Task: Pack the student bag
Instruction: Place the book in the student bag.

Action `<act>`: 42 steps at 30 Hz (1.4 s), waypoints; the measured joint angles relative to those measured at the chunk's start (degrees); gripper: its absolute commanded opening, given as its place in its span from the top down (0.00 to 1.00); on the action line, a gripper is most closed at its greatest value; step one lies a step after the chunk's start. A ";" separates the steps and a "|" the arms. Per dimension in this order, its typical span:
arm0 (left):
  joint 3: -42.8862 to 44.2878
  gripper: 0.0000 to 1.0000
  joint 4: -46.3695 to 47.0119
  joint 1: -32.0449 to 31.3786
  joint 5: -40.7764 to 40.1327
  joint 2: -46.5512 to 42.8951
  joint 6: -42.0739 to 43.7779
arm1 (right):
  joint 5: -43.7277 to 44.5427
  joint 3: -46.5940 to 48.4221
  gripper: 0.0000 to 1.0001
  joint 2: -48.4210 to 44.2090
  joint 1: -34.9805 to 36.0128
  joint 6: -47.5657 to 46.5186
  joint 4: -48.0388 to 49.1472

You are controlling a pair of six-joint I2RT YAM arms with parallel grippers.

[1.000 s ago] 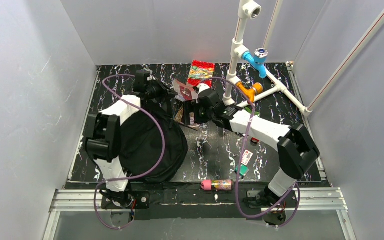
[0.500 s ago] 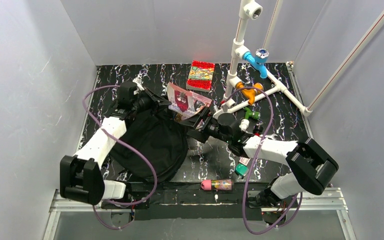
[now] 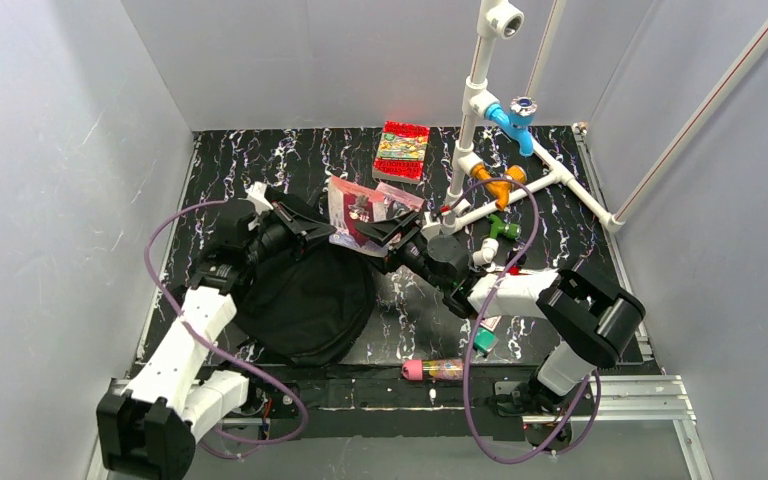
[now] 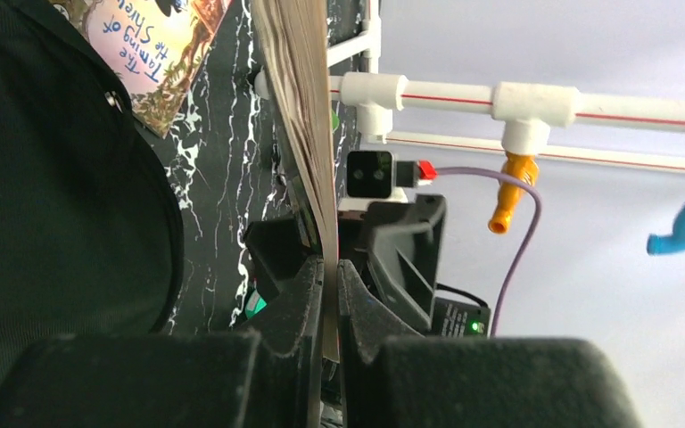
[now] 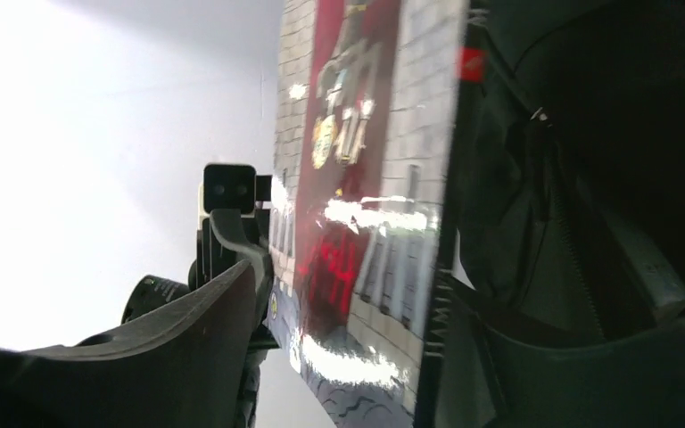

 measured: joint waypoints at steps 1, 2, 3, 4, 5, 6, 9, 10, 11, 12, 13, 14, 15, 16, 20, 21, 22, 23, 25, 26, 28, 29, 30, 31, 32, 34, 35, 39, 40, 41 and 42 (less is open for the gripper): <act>-0.44 1.00 -0.33 0.00 -0.04 -1.75 0.00 | 0.57 0.44 0.49 0.15 0.37 0.37 -0.07; -0.85 1.00 -0.90 0.00 -0.24 -3.50 0.02 | 1.07 0.76 0.60 0.20 0.74 0.61 -0.11; -1.42 1.00 -1.09 0.11 -0.46 -5.20 0.07 | 1.55 0.96 0.75 0.22 1.14 0.85 -0.11; -2.03 1.00 -1.29 0.33 -0.57 -6.67 0.09 | 2.12 1.05 0.90 0.24 1.55 1.16 -0.13; -2.64 0.89 -1.44 0.39 -0.59 -7.76 0.24 | 2.49 1.03 0.99 0.26 1.86 1.29 -0.15; -3.43 0.71 -1.84 0.44 -0.68 -8.87 0.66 | 2.73 1.05 0.99 0.39 2.10 2.03 -0.07; -4.15 0.27 -7.52 0.70 -1.14 -10.56 3.74 | 2.93 0.98 0.99 0.98 2.56 2.69 0.04; -4.13 0.22 -10.03 0.63 -1.14 -11.02 5.55 | 2.93 0.72 0.99 1.16 2.64 2.67 -0.04; -3.93 0.19 -13.66 0.44 -1.73 -11.72 7.15 | 2.80 0.17 0.99 1.22 2.67 2.47 -0.04; -3.58 0.18 -17.44 0.31 -2.80 -12.57 8.76 | 2.62 -0.48 0.99 1.22 2.69 2.10 -0.11; -2.84 0.18 -21.79 0.26 -4.44 -13.68 10.80 | 2.34 -1.68 0.99 1.09 2.69 0.83 -0.28; -1.64 0.17 -26.05 0.28 -6.29 -14.78 12.85 | 2.03 -2.60 0.99 0.83 2.69 -0.44 -0.96; 0.15 0.15 -29.97 0.28 -8.37 -15.72 14.86 | 1.53 -3.63 0.99 0.26 2.69 -2.19 -2.56; 2.10 0.15 -33.14 0.28 -10.12 -16.37 16.46 | 1.01 -4.48 0.99 -0.63 2.69 -4.07 -4.83; 12.11 0.13 -43.10 0.28 -19.50 -18.60 22.91 | -0.07 -6.40 0.99 -7.23 2.93 -11.91 -14.32; 13.68 0.13 -44.65 0.28 -21.57 -19.21 24.52 | -0.04 -6.38 0.99 -9.73 3.04 -14.43 -17.22; 14.64 0.13 -46.07 0.28 -23.54 -19.65 26.10 | 0.07 -6.36 0.99 -12.02 3.06 -16.50 -19.32; 14.91 0.12 -47.19 0.28 -24.81 -19.80 27.61 | 0.46 -6.25 0.99 -15.02 3.08 -19.43 -22.47; 14.56 0.13 -48.78 0.31 -25.07 -18.73 30.14 | 1.60 -5.73 0.99 -20.33 3.08 -24.61 -28.06; 14.10 0.13 -49.16 0.31 -24.30 -17.20 31.56 | 2.38 -4.87 0.99 -22.45 3.08 -27.30 -31.36; 12.85 0.11 -48.76 -0.39 -22.34 -13.27 33.42 | 3.69 -2.84 0.99 -25.18 3.08 -32.20 -37.57; 12.02 0.09 -48.11 -2.29 -22.51 -11.02 34.16 | 4.39 -1.81 0.99 -26.29 3.08 -34.75 -40.94; 11.30 0.08 -47.36 -5.57 -23.34 -8.68 34.77 | 5.05 -1.01 0.99 -27.41 3.08 -37.24 -44.17; 10.80 0.08 -46.75 -9.79 -24.74 -6.29 35.32 | 5.77 -0.52 0.99 -28.63 3.08 -39.54 -47.47; 10.73 0.08 -46.56 -15.02 -26.88 -3.80 35.80 | 6.36 -0.39 0.99 -29.77 3.08 -41.29 -50.07; 11.15 0.07 -45.83 -23.85 -31.10 0.92 36.79 | 7.80 -0.39 0.99 -32.89 3.08 -44.89 -56.28; 12.02 0.07 -45.94 -27.74 -33.22 3.80 37.07 | 8.74 -0.42 0.99 -34.69 3.08 -46.60 -59.43; 16.61 0.02 -45.51 -35.74 -40.37 15.21 37.42 | 12.63 -0.48 0.99 -42.62 3.08 -51.69 -68.98; 18.18 0.02 -45.64 -37.64 -42.64 18.23 37.40 | 13.33 -0.50 0.99 -43.93 3.08 -52.39 -70.29; 19.15 0.02 -45.44 -38.99 -43.98 20.20 37.40 | 14.05 -0.50 0.99 -45.38 3.08 -53.20 -71.69; 20.37 0.02 -45.35 -40.98 -46.10 22.53 37.44 | 14.78 -0.50 0.99 -46.53 3.08 -53.79 -73.00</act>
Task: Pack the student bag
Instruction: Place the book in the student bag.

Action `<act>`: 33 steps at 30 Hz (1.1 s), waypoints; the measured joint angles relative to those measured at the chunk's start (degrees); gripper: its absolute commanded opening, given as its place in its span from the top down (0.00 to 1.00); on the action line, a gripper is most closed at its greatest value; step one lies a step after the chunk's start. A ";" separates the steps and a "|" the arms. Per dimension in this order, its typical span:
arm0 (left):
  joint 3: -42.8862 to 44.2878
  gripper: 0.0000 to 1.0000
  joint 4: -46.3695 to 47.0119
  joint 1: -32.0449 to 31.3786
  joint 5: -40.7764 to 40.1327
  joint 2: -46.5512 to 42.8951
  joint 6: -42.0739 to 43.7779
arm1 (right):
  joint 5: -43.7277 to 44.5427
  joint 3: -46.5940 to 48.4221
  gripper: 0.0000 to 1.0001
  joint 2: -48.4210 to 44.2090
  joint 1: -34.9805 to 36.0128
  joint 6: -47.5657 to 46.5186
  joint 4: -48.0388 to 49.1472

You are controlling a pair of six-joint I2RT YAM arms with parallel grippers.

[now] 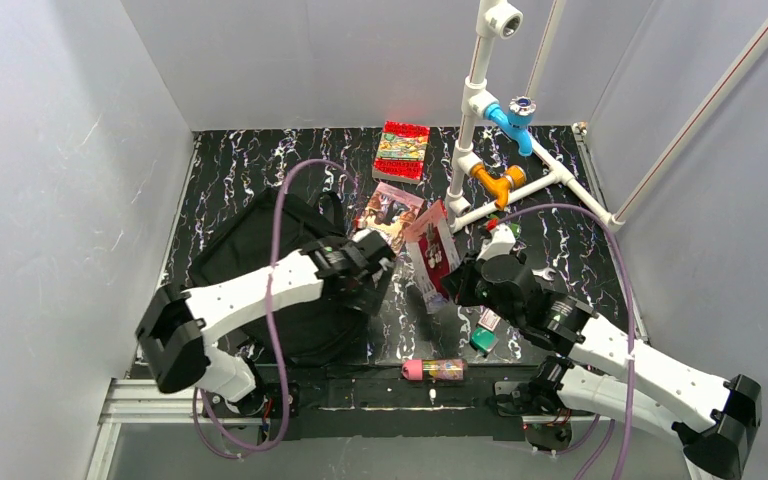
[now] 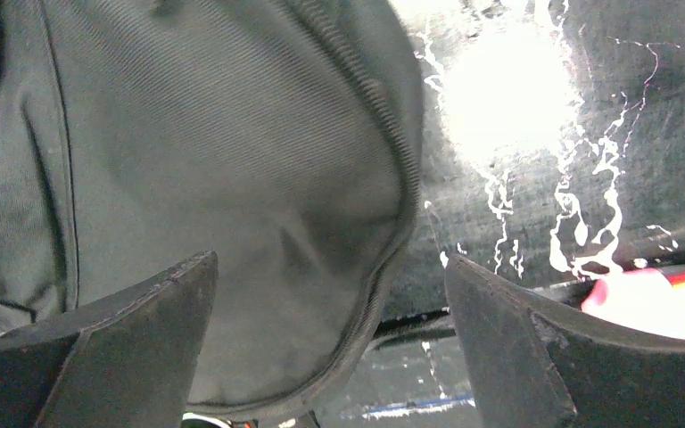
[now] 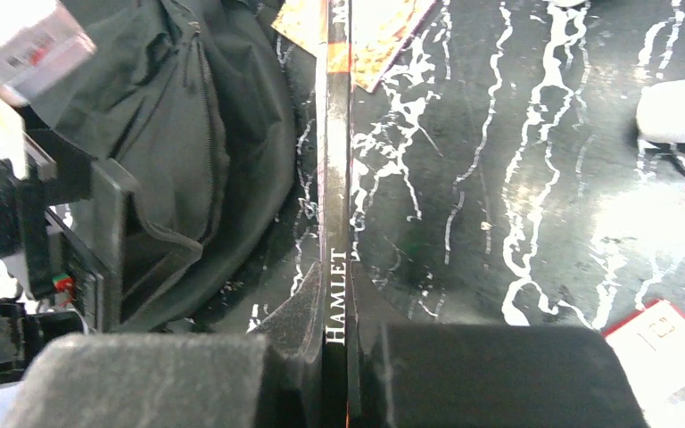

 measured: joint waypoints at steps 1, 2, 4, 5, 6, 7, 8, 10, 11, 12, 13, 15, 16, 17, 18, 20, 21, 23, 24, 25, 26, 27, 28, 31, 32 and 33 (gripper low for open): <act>1.07 0.02 0.02 -1.95 -1.97 2.05 0.02 | 0.50 0.00 0.99 -0.85 0.00 -0.50 -1.16; 2.12 0.02 -0.17 -3.72 -3.98 4.09 -0.11 | 0.90 0.00 0.99 -1.44 0.00 -0.94 -2.03; 4.20 0.02 -1.33 -6.40 -8.00 8.04 -0.63 | 1.33 0.00 0.99 -2.01 0.00 -1.44 -3.15; 5.18 0.03 -2.19 -7.34 -9.73 9.99 -1.03 | 1.38 -0.07 0.99 -2.14 0.00 -1.55 -3.58; 6.64 0.05 -3.89 -8.26 -12.11 12.87 -1.70 | 1.36 -0.15 0.99 -2.19 0.00 -1.70 -3.89; 7.41 0.08 -4.92 -8.52 -13.46 14.71 -2.21 | 1.31 -0.22 0.99 -2.16 0.00 -1.84 -4.17; 8.44 0.13 -6.56 -8.66 -15.13 16.96 -2.84 | 1.31 -0.24 0.99 -2.14 0.00 -1.92 -4.35; 9.84 0.34 -9.38 -8.68 -18.21 20.50 -3.96 | 1.20 -0.24 0.99 -2.12 0.00 -2.14 -4.59; 9.94 0.47 -10.36 -8.68 -19.45 21.31 -4.46 | 1.11 -0.24 0.99 -2.12 0.00 -2.29 -4.59; 10.01 0.55 -11.65 -8.68 -20.92 21.79 -4.92 | 0.96 -0.26 0.99 -2.10 0.00 -2.49 -4.59; 10.01 0.63 -13.07 -8.68 -22.58 21.81 -5.22 | 0.79 -0.26 0.99 -2.01 0.00 -2.62 -4.57; 10.16 0.71 -15.72 -8.70 -25.40 20.92 -5.16 | 0.11 -0.26 0.99 -1.51 0.00 -2.97 -4.52; 10.25 0.75 -16.90 -8.70 -26.36 19.78 -4.94 | -0.37 -0.26 0.99 -1.11 0.00 -3.19 -4.50; 10.38 0.78 -17.49 -8.68 -26.84 18.49 -4.63 | -1.25 -0.26 0.99 -0.52 0.00 -3.58 -4.39; 10.51 0.83 -17.84 -8.63 -26.84 16.46 -3.65 | -2.56 -0.26 0.99 0.33 0.00 -4.04 -4.07; 10.99 1.00 -18.08 -8.41 -25.44 10.29 -0.92 | -6.25 0.17 0.99 2.89 0.00 -4.39 -3.54; 11.23 1.00 -17.88 -8.07 -24.55 7.39 0.04 | -8.44 0.61 0.99 4.26 0.00 -4.28 -3.41; 12.09 1.00 -17.68 -6.36 -21.70 0.39 2.40 | -14.29 1.81 0.99 7.61 0.00 -3.39 -1.97; 12.52 1.00 -17.38 -4.68 -19.80 -3.28 3.50 | -17.18 2.38 0.99 9.07 0.00 -2.47 -0.87; 12.68 1.00 -17.09 -2.97 -18.53 -5.81 4.37 | -20.90 3.04 0.99 10.88 0.00 -0.96 0.92; 12.72 1.00 -16.85 -1.16 -17.51 -8.07 5.09 | -24.17 3.37 0.99 12.41 0.00 0.66 3.15; 12.72 1.00 -16.76 0.74 -16.79 -9.57 5.81 | -27.74 3.50 0.99 13.97 0.00 2.93 6.25; 12.72 1.00 -16.65 2.43 -16.20 -10.58 6.58 | -30.71 3.50 0.99 15.45 0.00 5.35 9.27; 12.72 1.00 -16.04 4.92 -14.95 -10.95 8.70 | -37.77 3.50 0.99 20.00 0.09 12.90 18.05; 12.72 1.00 -15.65 5.09 -14.67 -10.56 9.42 | -39.45 3.50 0.99 21.31 0.20 15.10 20.59; 12.72 1.00 -15.34 5.25 -14.45 -10.16 9.81 | -40.92 3.50 0.99 22.43 0.33 16.92 22.47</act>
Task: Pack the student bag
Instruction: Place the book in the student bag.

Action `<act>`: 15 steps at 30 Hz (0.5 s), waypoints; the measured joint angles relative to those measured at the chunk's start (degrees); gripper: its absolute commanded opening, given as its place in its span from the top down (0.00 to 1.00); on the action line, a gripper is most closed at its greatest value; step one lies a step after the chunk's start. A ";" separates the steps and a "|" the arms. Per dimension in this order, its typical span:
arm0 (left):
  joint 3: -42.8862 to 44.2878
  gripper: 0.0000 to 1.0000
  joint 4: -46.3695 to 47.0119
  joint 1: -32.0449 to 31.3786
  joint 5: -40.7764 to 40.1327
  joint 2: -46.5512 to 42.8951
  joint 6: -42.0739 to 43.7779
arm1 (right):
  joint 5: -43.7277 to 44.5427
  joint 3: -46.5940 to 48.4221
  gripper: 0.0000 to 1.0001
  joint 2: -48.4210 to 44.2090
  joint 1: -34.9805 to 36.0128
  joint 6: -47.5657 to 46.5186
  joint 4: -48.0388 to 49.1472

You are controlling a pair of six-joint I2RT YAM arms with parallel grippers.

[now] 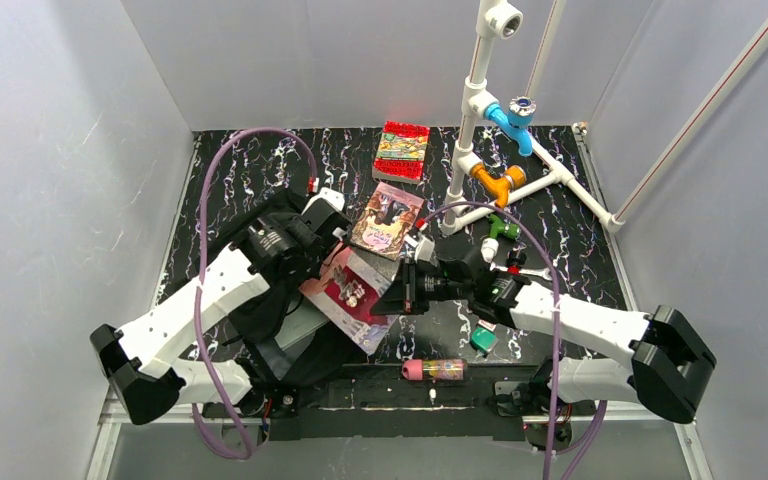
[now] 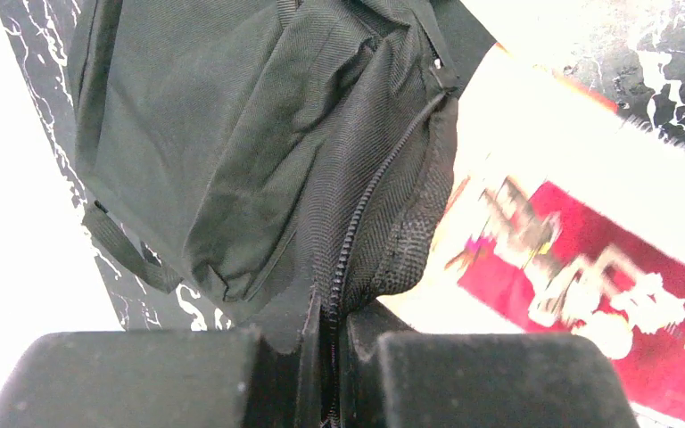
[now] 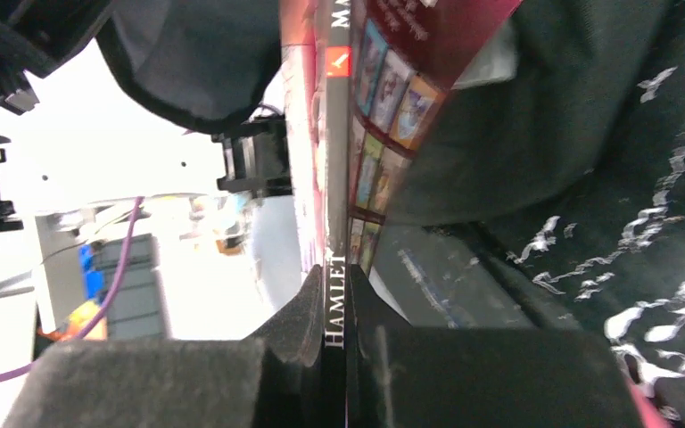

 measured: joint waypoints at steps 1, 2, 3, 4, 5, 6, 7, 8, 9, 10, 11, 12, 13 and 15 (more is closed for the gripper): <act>0.00 1.00 0.37 0.17 0.22 0.57 0.48 | -1.51 0.00 0.99 1.01 0.11 1.70 1.44; 0.04 1.00 0.70 0.35 0.37 1.18 0.92 | -2.89 0.00 0.99 1.79 0.24 2.95 2.45; 0.15 1.00 1.05 0.68 0.39 1.97 1.42 | -4.57 0.00 0.99 2.80 0.48 4.52 3.87; 0.35 1.00 1.40 1.01 0.42 2.78 1.75 | -5.60 0.00 0.99 3.37 0.72 5.33 4.44; 0.50 1.00 1.66 1.44 0.42 3.43 1.97 | -6.58 0.00 0.99 3.72 0.92 6.23 4.59; 0.74 1.00 1.97 2.25 0.52 4.22 2.10 | -7.26 0.00 0.99 3.74 1.05 6.73 4.35; 1.03 1.00 2.27 3.41 0.70 4.96 2.10 | -7.98 0.00 0.99 3.65 1.14 7.23 4.15; 1.42 1.00 2.49 4.70 0.87 5.62 2.08 | -8.66 0.00 0.99 3.58 1.25 7.43 3.98; 1.73 1.00 2.78 5.81 1.09 5.95 2.03 | -9.25 0.00 0.99 3.58 1.33 7.54 3.65; 1.88 1.00 3.04 6.58 1.27 5.99 2.05 | -9.75 0.00 0.99 3.72 1.38 7.69 3.43; 1.99 1.00 3.32 7.34 1.62 5.86 2.05 | -10.47 0.00 0.99 4.28 1.38 8.09 3.58; 2.01 1.00 3.74 7.85 2.45 5.49 2.05 | -10.84 0.00 0.99 5.40 1.42 8.83 4.59; 2.14 1.00 3.98 8.07 3.45 5.14 2.08 | -10.82 0.02 0.99 6.88 1.49 9.42 5.86; 2.71 1.00 4.24 8.33 5.68 4.57 2.10 | -9.77 0.83 0.99 11.39 1.70 10.99 8.50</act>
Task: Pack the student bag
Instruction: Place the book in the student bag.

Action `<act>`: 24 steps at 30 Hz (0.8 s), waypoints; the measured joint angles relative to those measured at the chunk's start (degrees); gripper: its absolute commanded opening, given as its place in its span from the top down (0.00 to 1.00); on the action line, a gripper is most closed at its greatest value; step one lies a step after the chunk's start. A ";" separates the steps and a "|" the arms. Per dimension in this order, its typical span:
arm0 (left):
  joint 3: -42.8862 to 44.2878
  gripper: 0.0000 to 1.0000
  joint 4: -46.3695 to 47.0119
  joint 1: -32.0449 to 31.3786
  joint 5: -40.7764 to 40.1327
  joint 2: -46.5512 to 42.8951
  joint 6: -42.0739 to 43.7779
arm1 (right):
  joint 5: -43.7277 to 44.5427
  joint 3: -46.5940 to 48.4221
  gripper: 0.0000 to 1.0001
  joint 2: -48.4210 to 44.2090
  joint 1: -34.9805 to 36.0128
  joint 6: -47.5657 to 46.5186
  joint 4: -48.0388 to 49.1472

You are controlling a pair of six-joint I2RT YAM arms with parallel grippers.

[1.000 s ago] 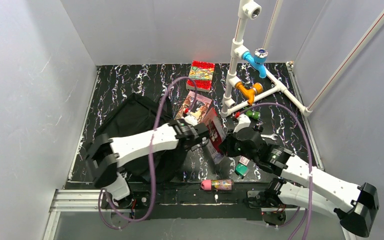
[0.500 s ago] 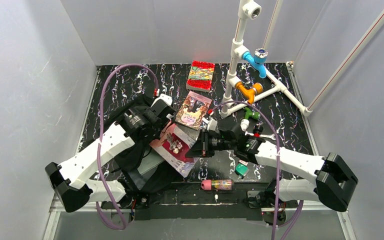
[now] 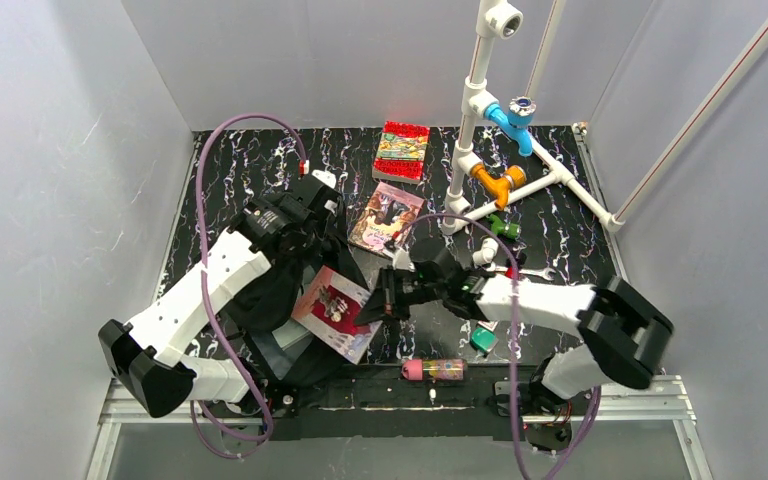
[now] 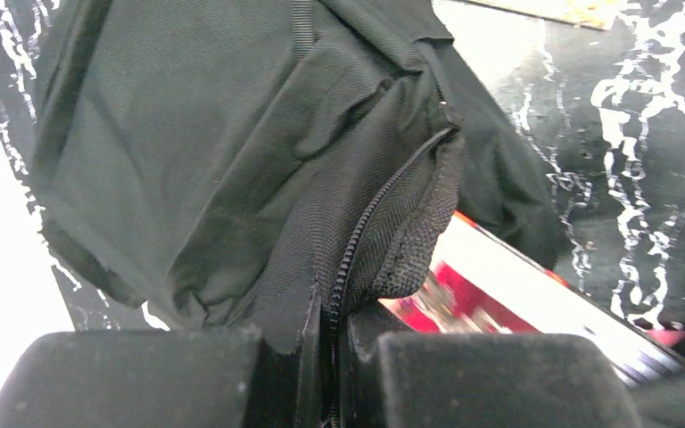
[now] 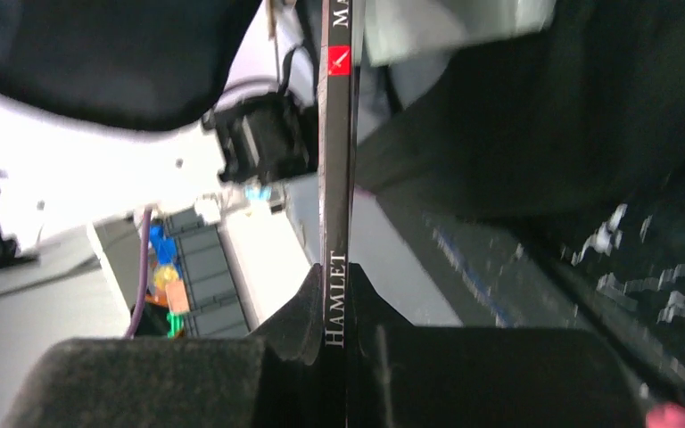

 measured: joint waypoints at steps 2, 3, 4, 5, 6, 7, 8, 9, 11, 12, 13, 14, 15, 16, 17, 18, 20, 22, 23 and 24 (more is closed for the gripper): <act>0.72 1.00 0.00 0.15 2.23 -0.24 0.00 | 1.95 2.49 0.99 5.86 0.17 0.98 2.16; 1.18 1.00 0.00 0.33 3.58 -0.24 0.02 | 3.10 4.79 0.92 9.57 0.31 1.20 3.45; 1.51 1.00 -0.04 0.44 4.66 -0.20 0.00 | 4.20 7.02 0.81 12.70 0.50 1.33 4.59; 1.99 1.00 -0.24 0.55 5.84 -0.15 0.04 | 5.62 10.14 0.66 16.70 0.74 1.38 6.73; 2.71 1.00 -0.63 0.74 6.99 -0.04 0.15 | 7.08 13.22 0.52 20.35 0.94 1.14 8.98; 3.58 1.00 -1.05 0.81 8.09 0.04 0.33 | 8.31 16.76 0.42 24.02 1.14 0.46 10.80; 4.33 1.00 -1.53 0.85 8.83 0.09 0.46 | 9.22 19.21 0.33 26.45 1.27 0.09 11.91; 5.18 1.00 -1.99 0.90 9.73 0.13 0.50 | 10.45 22.25 0.26 28.76 1.42 -1.99 12.09; 5.81 1.00 -2.23 0.92 10.73 -0.02 0.50 | 12.28 25.22 0.16 30.29 1.70 -5.29 10.49; 5.81 1.00 -2.34 0.98 10.99 -0.15 0.46 | 13.64 25.77 0.13 30.03 1.95 -7.61 9.05; 5.79 1.00 -2.47 1.03 11.13 -0.20 0.44 | 14.29 25.66 0.10 29.51 2.01 -8.66 8.02; 5.53 1.00 -2.32 1.07 11.17 -0.33 0.42 | 15.10 25.07 0.07 28.68 2.03 -9.97 6.86; 5.03 1.00 -2.05 1.09 11.19 -0.61 0.31 | 15.80 24.04 0.06 27.56 2.03 -11.08 5.86; 4.57 1.00 -1.97 1.09 11.19 -0.81 0.20 | 16.41 22.53 0.05 26.12 2.03 -12.22 4.68; 4.09 1.00 -1.77 1.09 11.17 -1.01 0.04 | 16.92 21.07 0.05 24.63 2.03 -13.38 2.93; 3.72 1.00 -1.66 1.09 11.13 -1.11 -0.04 | 17.35 20.11 0.05 23.30 2.03 -14.69 0.92; 2.97 1.00 -1.22 1.09 10.67 -1.25 -0.22 | 18.27 18.86 0.05 21.16 2.03 -17.40 -3.15; 2.01 1.00 -0.70 1.09 9.84 -1.38 -0.50 | 19.21 17.92 0.04 18.93 2.03 -19.89 -6.64; 1.18 1.00 -0.31 1.09 9.16 -1.55 -0.76 | 19.78 17.68 0.04 17.55 2.03 -21.33 -9.20; 0.20 1.00 0.04 1.09 8.68 -1.79 -1.16 | 20.63 17.62 0.05 16.00 2.03 -23.08 -11.85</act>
